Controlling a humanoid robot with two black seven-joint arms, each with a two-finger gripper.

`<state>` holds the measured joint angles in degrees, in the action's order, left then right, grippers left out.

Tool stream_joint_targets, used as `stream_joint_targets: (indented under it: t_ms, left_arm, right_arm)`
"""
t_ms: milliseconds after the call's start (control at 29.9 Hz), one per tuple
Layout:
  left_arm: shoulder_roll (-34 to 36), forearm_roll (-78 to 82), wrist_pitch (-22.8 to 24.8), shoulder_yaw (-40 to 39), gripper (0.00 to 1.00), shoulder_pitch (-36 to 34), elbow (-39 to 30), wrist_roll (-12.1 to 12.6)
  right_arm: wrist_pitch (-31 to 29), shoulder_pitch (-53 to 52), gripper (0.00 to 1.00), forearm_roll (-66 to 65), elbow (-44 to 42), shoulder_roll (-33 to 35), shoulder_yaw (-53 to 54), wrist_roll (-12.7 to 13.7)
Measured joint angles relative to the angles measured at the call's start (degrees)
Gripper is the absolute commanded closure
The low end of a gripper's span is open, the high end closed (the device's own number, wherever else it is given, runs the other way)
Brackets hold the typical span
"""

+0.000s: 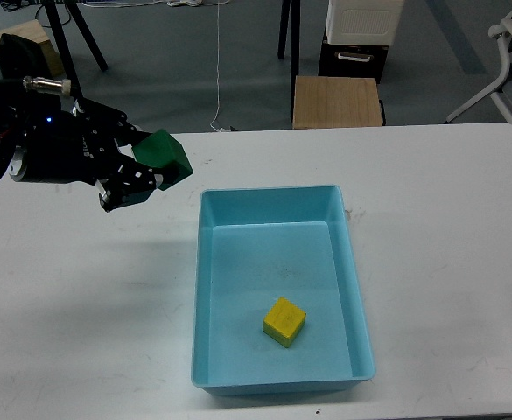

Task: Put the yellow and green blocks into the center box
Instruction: 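Lift the green cube with the left gripper and move it into the tray, then lower the green cube beside the yellow cube and open the left gripper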

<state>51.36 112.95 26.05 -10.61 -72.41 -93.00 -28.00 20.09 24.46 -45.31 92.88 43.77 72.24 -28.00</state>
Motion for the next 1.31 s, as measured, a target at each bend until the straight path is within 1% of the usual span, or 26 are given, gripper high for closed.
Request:
stream_joint_targets:
  t_ms: [100,301,502,670,871,1038,1306]
  left_arm:
    - [-5.73,0.92,1.67,0.35,0.79,-0.06,-0.3,-0.02]
    - [-16.37,9.32,1.96,3.69,0.79,0.67,1.03,-0.01]
    - [-22.91,11.97,1.96,5.35,0.78,1.49,3.11,-0.01]
    - [-27.21,12.05,1.96,5.41,0.77,2.89,4.91,0.01]
    - [-30.86,12.06,1.96,5.38,0.77,6.95,5.99,0.01]
    - [-34.01,12.06,1.96,5.3,0.75,8.31,9.33,0.0]
    - [-34.83,12.06,1.96,5.4,0.69,9.12,13.08,0.01]
  right_arm:
    - [0.1,0.19,0.02,0.0,-0.54,0.0,0.0,0.0]
    - [0.78,0.29,0.02,0.03,-1.42,0.0,0.0,0.0]
    - [1.12,0.75,0.02,0.05,-1.73,0.0,0.0,0.0]
    - [1.17,0.93,0.02,0.05,-1.89,0.0,0.0,0.0]
    - [1.19,0.94,0.02,0.05,-1.99,0.0,0.01,0.0]
    - [1.19,0.94,0.02,0.05,-1.94,-0.3,0.01,0.0]
    - [1.19,0.94,0.02,0.05,-1.99,-0.36,0.01,0.0]
